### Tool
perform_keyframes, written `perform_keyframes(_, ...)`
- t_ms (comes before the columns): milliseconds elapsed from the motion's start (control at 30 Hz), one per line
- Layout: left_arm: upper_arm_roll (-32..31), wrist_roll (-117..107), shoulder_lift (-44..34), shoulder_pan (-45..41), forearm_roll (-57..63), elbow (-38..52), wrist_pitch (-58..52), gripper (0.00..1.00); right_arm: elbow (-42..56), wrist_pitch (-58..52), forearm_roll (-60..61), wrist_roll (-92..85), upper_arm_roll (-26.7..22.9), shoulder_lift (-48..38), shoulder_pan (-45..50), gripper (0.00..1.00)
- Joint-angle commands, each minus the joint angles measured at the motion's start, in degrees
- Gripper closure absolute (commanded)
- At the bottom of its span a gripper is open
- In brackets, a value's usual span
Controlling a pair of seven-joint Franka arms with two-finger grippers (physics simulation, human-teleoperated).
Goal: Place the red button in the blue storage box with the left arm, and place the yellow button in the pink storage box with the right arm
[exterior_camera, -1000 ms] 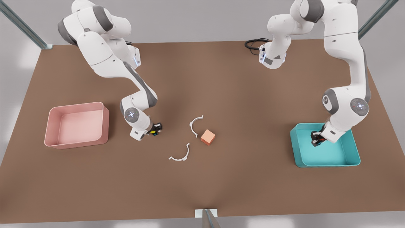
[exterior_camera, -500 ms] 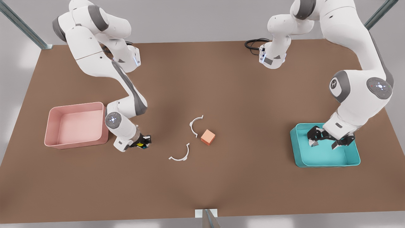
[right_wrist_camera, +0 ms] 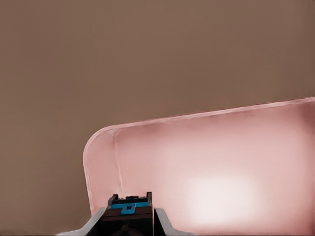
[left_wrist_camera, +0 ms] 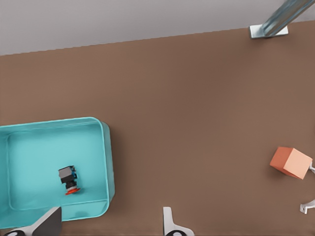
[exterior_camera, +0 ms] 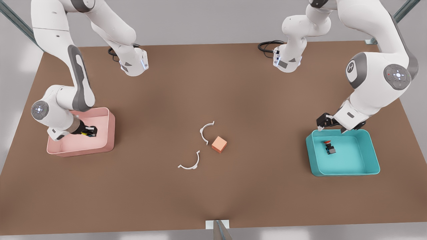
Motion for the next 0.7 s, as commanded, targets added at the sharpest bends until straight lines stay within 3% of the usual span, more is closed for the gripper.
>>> perform_keyframes(0, 0.01, -6.52, 0.03, -0.02, 0.01, 0.03, -1.19, 0.0, 0.02, 0.87, -0.33, -27.18, 0.05, 0.94, -2.72, 0.54)
perform_keyframes(33, 0.01, -6.52, 0.03, -0.11, 0.01, 0.03, -1.19, 0.0, 0.11, 0.78, -0.33, -27.37, 0.05, 1.65, -3.52, 0.17)
perform_keyframes(67, -0.08, -6.61, 0.38, -0.02, 0.1, 0.12, -1.19, 0.0, 0.29, 0.69, -0.33, -27.28, 0.05, 1.73, -3.52, 0.07)
perform_keyframes(133, 0.01, -6.7, 0.73, -0.11, 0.1, 0.47, -1.19, 0.0, 0.38, 0.6, -0.42, -27.37, 0.05, 2.44, -3.52, 0.06)
perform_keyframes(167, -0.08, -6.7, 0.82, -0.11, 0.1, 0.56, -1.19, 0.0, 2.57, 0.08, -0.42, -26.49, 0.31, 2.44, -2.56, 0.0)
perform_keyframes(233, 0.01, -6.61, 0.82, -0.11, 0.1, 0.56, -1.1, 0.0, 9.85, -7.72, -0.42, -18.6, 4.96, 2.44, -2.03, 0.0)
perform_keyframes(267, 0.01, -6.61, 0.82, -0.11, 0.1, 0.56, -1.19, 0.0, 17.33, -11.17, -0.42, -10.77, 6.99, 2.44, 2.71, 0.0)
perform_keyframes(333, -0.08, -6.61, 0.82, -0.11, 0.1, 0.47, -1.1, 0.0, 36.93, -30.05, -1.03, 3.12, 7.08, 3.05, 12.82, 0.0)
perform_keyframes(400, -0.08, -6.52, 0.82, -0.11, 0.1, 0.56, -1.1, 0.0, 44.84, -35.24, -1.3, 12.89, 8.05, 2.53, 16.34, 0.0)
perform_keyframes(567, -0.08, -6.52, 0.82, -0.11, 0.1, 0.47, -1.1, 0.0, 43.8, -40.79, -1.47, 16.57, 7.79, 0.68, 16.25, 0.0)
perform_keyframes(633, -0.08, -6.52, 0.82, -0.11, 0.1, 0.56, -1.1, 0.0, 42.13, -43.78, -1.39, 16.23, -9.25, -1.87, 31.19, 0.0)
perform_keyframes(667, -0.08, -6.52, 0.82, -0.11, 0.1, 0.56, -1.1, 0.0, 41.42, -43.78, -0.33, 15.7, -10.32, -2.4, 31.72, 0.0)
